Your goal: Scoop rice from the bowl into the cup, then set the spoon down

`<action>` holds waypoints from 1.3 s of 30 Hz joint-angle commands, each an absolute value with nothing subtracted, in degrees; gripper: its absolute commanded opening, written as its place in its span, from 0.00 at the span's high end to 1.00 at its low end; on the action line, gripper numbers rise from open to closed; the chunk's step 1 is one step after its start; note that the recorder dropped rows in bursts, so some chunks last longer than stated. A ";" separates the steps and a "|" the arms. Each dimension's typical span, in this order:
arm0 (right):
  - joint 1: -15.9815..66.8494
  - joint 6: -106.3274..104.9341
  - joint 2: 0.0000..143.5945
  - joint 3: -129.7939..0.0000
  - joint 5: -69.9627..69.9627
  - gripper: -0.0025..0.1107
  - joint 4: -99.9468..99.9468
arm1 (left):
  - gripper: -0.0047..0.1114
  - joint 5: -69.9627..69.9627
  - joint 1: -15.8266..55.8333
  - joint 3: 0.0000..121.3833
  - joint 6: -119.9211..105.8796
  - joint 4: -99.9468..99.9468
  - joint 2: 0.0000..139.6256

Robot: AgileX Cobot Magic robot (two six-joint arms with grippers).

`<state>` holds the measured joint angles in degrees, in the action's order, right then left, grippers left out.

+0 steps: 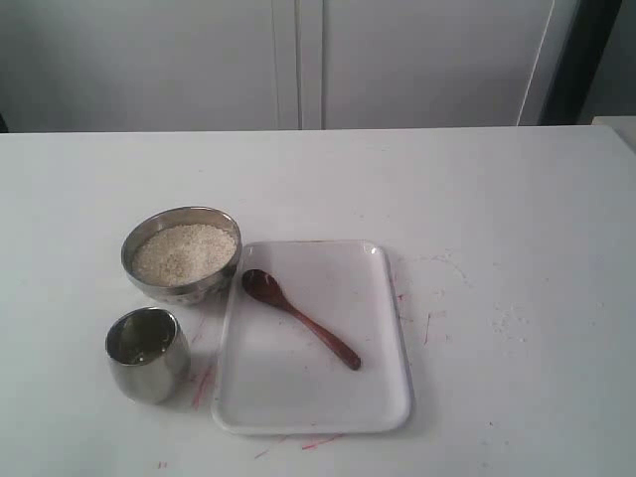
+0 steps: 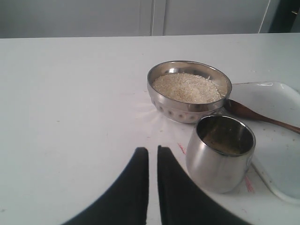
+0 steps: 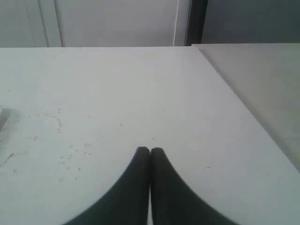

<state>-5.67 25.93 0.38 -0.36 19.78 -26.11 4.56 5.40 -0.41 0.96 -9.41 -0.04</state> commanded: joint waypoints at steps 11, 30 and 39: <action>-4.02 25.48 0.00 0.00 19.93 0.98 -28.53 | 0.84 4.38 5.30 0.00 1.06 -9.78 0.00; -4.02 25.48 0.00 0.00 20.15 0.98 -27.44 | 0.84 4.38 5.30 0.00 1.06 -9.78 0.00; -4.02 25.48 0.00 0.00 20.15 0.98 -27.44 | 0.84 4.38 5.30 0.00 1.06 -9.78 0.00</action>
<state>-4.04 25.81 0.38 -0.36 19.98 -27.31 4.56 5.40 -0.41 0.96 -9.41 -0.04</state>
